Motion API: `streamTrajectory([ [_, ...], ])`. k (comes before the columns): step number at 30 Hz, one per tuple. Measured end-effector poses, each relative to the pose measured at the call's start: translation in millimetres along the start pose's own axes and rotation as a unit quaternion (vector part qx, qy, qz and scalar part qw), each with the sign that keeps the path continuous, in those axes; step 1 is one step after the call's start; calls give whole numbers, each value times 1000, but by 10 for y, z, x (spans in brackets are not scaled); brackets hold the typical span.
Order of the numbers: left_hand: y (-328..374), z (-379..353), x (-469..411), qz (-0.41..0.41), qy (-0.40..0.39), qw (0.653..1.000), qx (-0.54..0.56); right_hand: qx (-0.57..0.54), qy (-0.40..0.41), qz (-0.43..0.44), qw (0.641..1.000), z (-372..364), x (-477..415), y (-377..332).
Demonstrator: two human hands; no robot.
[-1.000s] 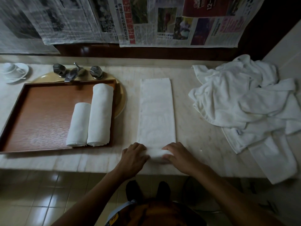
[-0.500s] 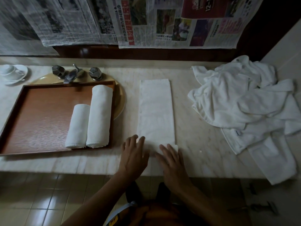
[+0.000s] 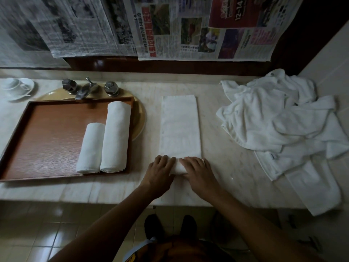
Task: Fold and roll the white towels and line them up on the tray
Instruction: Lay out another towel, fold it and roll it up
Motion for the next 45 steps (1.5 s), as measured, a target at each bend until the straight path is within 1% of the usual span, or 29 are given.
streamTrajectory([
  [2,3,42,-3,-14,-4,1000,15,-15,-15,4,1000,36,-45,31],
  [5,16,59,97,-37,-22,999,16,-43,-63,7,997,97,9,-37],
  [6,33,61,167,-44,-30,998,16,-53,-83,1,995,116,63,-79],
  [8,75,72,324,-54,-40,997,24,-76,-124,-40,989,158,203,-135],
  [10,112,86,464,-43,-47,997,50,-96,-148,-77,981,190,345,-154],
  [12,114,69,550,-14,-58,994,88,-100,-169,-70,978,178,412,-195],
  [14,91,25,547,12,-65,992,107,-107,-173,-52,978,147,399,-208],
  [16,37,-30,473,43,-71,991,102,-123,-157,-65,978,113,361,-152],
  [18,-12,-71,366,63,-91,990,85,-103,-127,-84,983,108,345,-107],
  [20,0,-55,274,41,-96,993,47,-55,-54,-75,994,204,365,-150],
  [22,92,14,231,-12,-80,997,-6,-54,24,-76,995,322,458,-234],
  [24,94,28,212,-9,-71,997,1,-56,59,-81,993,296,570,-311],
  [25,42,34,201,23,-69,997,27,-49,56,-76,994,242,612,-349],
  [27,-146,37,180,149,-47,980,123,-31,42,-64,997,114,654,-385],
  [28,-210,41,195,191,-30,970,146,-28,33,-59,997,58,646,-371],
  [29,-233,43,204,203,-13,970,137,-27,25,-55,998,12,626,-349],
  [31,-150,64,237,154,23,986,63,-23,15,-47,999,-38,564,-294],
  [33,-1,180,302,102,76,991,49,-23,10,-38,999,-80,495,-239],
  [34,83,216,314,80,78,993,48,-22,8,-31,999,-91,456,-214],
  [36,260,167,295,24,48,998,12,-12,0,-19,1000,-95,359,-169],
  [37,296,84,269,4,16,1000,-14,-11,-5,-15,1000,-81,298,-142],
  [39,252,-7,205,8,-27,999,-43,-20,-16,-13,1000,-5,175,-96],
  [42,182,47,100,4,-21,999,-29,-52,-62,-24,996,125,46,-43],
  [45,158,80,67,-22,-40,999,22,-106,-123,-89,983,233,52,61],
])
Point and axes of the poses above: each hand's wrist, its own x-axis away from the middle knuckle, its own z-axis out of the back of the hand, y = z × x, the point moved 8 cm from there along -x, towards the middle knuckle, and after that the axes turned 1 degree about y, right-handed, at the moved point
